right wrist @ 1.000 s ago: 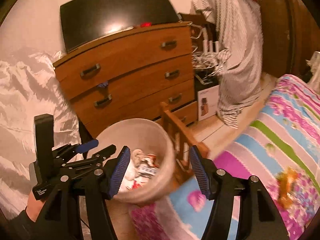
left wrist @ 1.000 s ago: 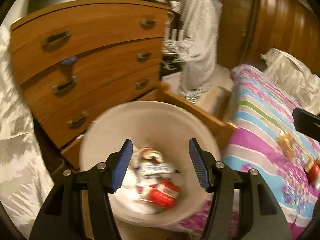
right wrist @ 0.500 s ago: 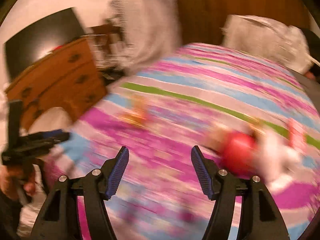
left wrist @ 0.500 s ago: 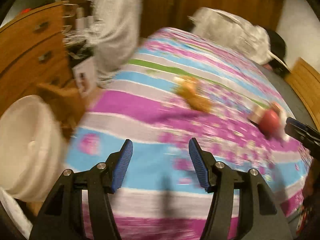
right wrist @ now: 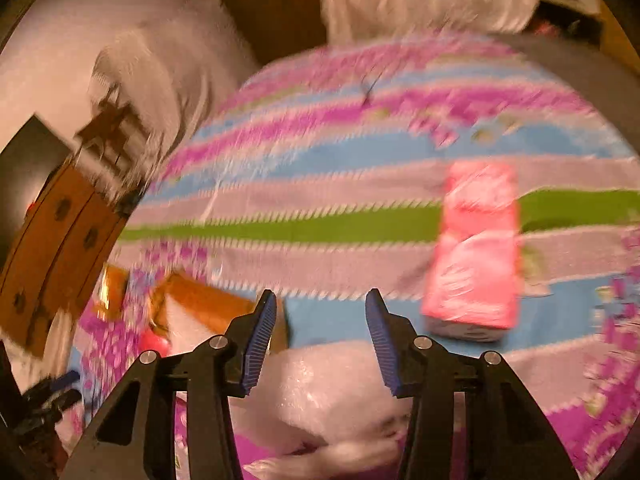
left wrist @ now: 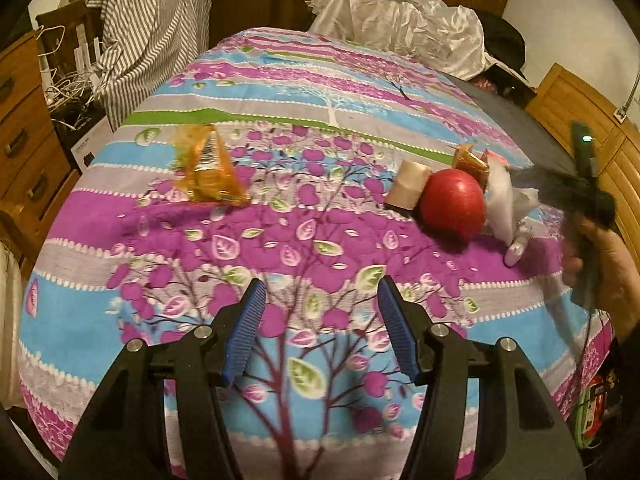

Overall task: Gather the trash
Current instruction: 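Grasp the bubble wrap with left tool while right tool grasps white tissue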

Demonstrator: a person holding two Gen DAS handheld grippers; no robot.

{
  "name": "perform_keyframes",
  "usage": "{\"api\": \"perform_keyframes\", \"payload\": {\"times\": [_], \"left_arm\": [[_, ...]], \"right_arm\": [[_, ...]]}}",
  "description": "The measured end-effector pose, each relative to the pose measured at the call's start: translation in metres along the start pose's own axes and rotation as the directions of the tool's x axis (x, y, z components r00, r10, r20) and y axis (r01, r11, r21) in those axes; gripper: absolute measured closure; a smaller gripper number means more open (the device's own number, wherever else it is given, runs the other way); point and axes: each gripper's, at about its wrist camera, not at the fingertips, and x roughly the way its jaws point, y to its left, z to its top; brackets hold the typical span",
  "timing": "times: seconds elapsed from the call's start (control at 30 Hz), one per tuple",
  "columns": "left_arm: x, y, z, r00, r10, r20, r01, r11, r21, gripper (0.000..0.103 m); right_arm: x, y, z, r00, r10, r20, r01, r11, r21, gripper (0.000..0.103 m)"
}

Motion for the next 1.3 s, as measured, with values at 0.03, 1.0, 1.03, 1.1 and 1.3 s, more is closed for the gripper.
{"api": "perform_keyframes", "payload": {"times": [0.03, 1.0, 1.03, 1.1, 1.3], "left_arm": [[-0.001, -0.001, -0.001, 1.0, -0.008, -0.002, 0.008, 1.0, 0.001, 0.047], [0.017, -0.175, -0.053, 0.918, -0.343, -0.2, 0.395, 0.839, 0.374, 0.025], [0.022, -0.185, -0.056, 0.914, -0.343, -0.216, 0.403, 0.828, 0.39, 0.025], [0.032, -0.196, -0.058, 0.913, -0.334, -0.236, 0.404, 0.821, 0.403, 0.025], [0.054, -0.206, -0.062, 0.908, -0.324, -0.266, 0.408, 0.825, 0.39, 0.056]], "right_arm": [[0.004, 0.002, -0.004, 0.999, 0.019, -0.027, -0.019, 1.0, -0.023, 0.054], [-0.167, -0.018, -0.197, 0.987, 0.079, 0.143, -0.065, 0.993, -0.097, 0.04], [-0.166, -0.019, -0.2, 0.987, 0.084, 0.138, -0.071, 0.993, -0.095, 0.04], [-0.164, -0.017, -0.205, 0.987, 0.087, 0.133, -0.075, 0.993, -0.097, 0.039], [-0.162, 0.004, -0.2, 0.99, 0.09, 0.105, -0.068, 0.979, -0.193, 0.04]]}}
